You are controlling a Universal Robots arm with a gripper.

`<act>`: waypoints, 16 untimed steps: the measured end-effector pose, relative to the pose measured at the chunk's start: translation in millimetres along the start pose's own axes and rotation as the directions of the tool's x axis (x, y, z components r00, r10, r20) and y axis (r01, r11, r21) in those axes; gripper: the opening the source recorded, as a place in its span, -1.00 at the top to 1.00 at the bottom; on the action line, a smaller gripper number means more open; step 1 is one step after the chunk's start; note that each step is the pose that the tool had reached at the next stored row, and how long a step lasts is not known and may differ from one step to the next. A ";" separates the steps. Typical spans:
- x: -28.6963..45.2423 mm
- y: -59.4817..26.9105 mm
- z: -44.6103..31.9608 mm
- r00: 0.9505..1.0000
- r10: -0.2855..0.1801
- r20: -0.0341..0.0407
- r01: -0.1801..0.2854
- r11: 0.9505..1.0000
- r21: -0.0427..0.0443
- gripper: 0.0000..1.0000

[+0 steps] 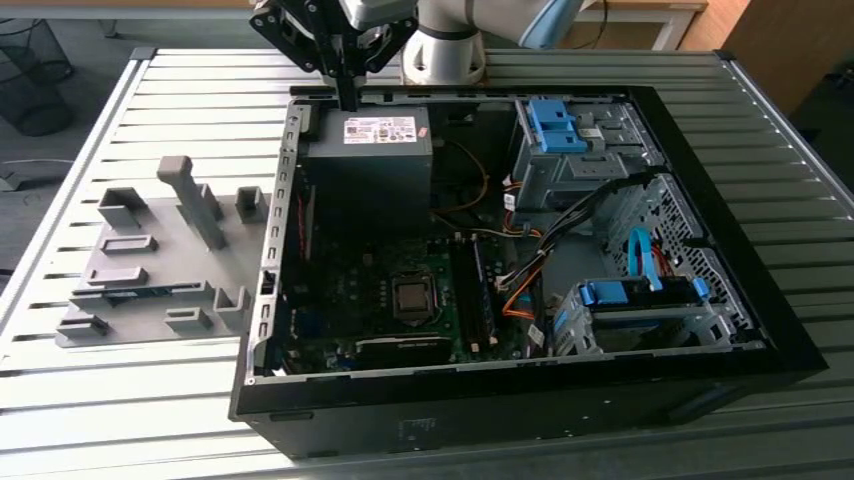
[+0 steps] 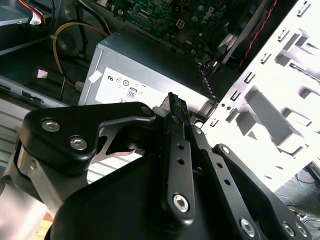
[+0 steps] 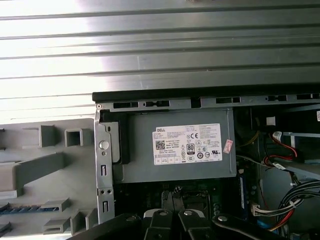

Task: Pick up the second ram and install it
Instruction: 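Reach for the second ram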

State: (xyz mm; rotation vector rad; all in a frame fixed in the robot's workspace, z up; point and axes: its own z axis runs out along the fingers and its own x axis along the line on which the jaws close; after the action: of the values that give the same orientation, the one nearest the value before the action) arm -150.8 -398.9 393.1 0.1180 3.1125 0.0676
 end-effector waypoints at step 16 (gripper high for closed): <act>7.4 -0.6 0.2 1.000 0.000 0.000 0.000 1.000 0.000 0.79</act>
State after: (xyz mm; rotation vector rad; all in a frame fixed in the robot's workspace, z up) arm -158.3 -398.9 392.7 0.1180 3.1125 0.0676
